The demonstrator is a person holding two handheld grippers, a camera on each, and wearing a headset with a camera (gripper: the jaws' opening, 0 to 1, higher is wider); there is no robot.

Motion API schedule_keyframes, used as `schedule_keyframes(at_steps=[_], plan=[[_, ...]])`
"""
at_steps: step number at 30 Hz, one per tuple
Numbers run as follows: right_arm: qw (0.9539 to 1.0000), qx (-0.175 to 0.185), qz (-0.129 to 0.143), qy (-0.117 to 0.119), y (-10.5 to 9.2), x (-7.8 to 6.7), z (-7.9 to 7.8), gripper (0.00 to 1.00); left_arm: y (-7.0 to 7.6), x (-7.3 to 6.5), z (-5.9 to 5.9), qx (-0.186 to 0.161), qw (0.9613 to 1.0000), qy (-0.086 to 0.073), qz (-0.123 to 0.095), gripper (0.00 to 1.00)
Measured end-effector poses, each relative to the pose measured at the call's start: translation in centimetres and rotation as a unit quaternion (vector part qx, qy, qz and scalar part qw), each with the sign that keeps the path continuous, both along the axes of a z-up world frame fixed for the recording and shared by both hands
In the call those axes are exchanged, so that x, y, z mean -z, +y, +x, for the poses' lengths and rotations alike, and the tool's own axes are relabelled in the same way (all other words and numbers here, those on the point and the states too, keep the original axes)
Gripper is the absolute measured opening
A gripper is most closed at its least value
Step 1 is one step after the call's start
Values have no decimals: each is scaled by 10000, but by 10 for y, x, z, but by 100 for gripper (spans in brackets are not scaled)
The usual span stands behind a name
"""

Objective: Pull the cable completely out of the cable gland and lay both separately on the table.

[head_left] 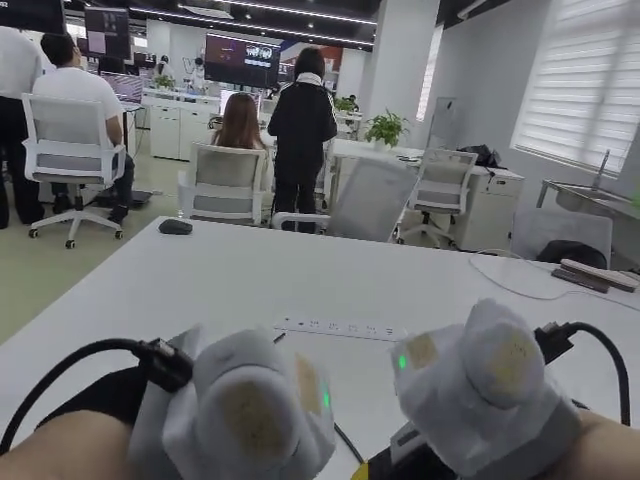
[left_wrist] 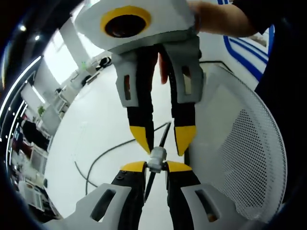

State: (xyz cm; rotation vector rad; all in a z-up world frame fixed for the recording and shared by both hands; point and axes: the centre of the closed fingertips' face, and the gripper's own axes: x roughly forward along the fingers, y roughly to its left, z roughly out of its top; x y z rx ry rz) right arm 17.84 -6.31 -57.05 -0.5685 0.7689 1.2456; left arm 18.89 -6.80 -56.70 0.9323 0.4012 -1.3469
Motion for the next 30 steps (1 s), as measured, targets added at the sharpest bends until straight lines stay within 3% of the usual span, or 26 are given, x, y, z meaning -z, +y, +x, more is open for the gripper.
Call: schedule_keyframes(at_steps=[3, 4, 5, 7, 8, 9, 12, 17, 19, 21, 24, 25, 30], plan=[[9993, 191, 224, 232, -1, -5, 5, 21, -1, -5, 0, 169, 9983, -550, 53, 16], [9990, 229, 284, 274, -1, -6, 6, 20, -2, -6, 0, 208, 9976, -658, 55, 16], [9983, 288, 373, 329, 0, -7, 9, 19, -5, -11, 0, 229, 9960, -862, -27, 16], [9976, 320, 445, 431, 0, -8, 10, 18, -8, -13, -4, 314, 9951, -941, -45, 16], [9976, 301, 424, 463, 0, -8, 9, 17, -6, -14, -1, 329, 9929, -1137, 71, 16], [9976, 288, 440, 457, 1, -8, 8, 17, -6, -13, -1, 382, 9919, -1205, 93, 16], [9978, 177, 415, 493, 3, -7, 3, 12, -6, -13, -1, 341, 9929, -1141, 79, 16], [9998, -37, 115, -168, 4, -5, 6, 12, -5, -10, 0, 288, 9941, -1040, 126, 16], [9993, -134, -20, -357, 4, -2, 5, 12, -4, -9, 0, 241, 9954, -916, 148, 16], [9989, -156, -87, -423, 5, 0, 2, 12, -4, -7, -1, 169, 9972, -717, 150, 16], [9968, -214, -217, -732, 3, -1, 3, 11, -4, -7, 0, 77, 9983, -568, 100, 16], [9963, -234, -262, -787, 3, 0, 2, 11, -5, -6, -1, 9, 9993, -383, 56, 16], [9922, -355, -511, -1079, 1, 4, -1, 11, -6, -4, -5, -180, 9997, 159, -88, 16]])
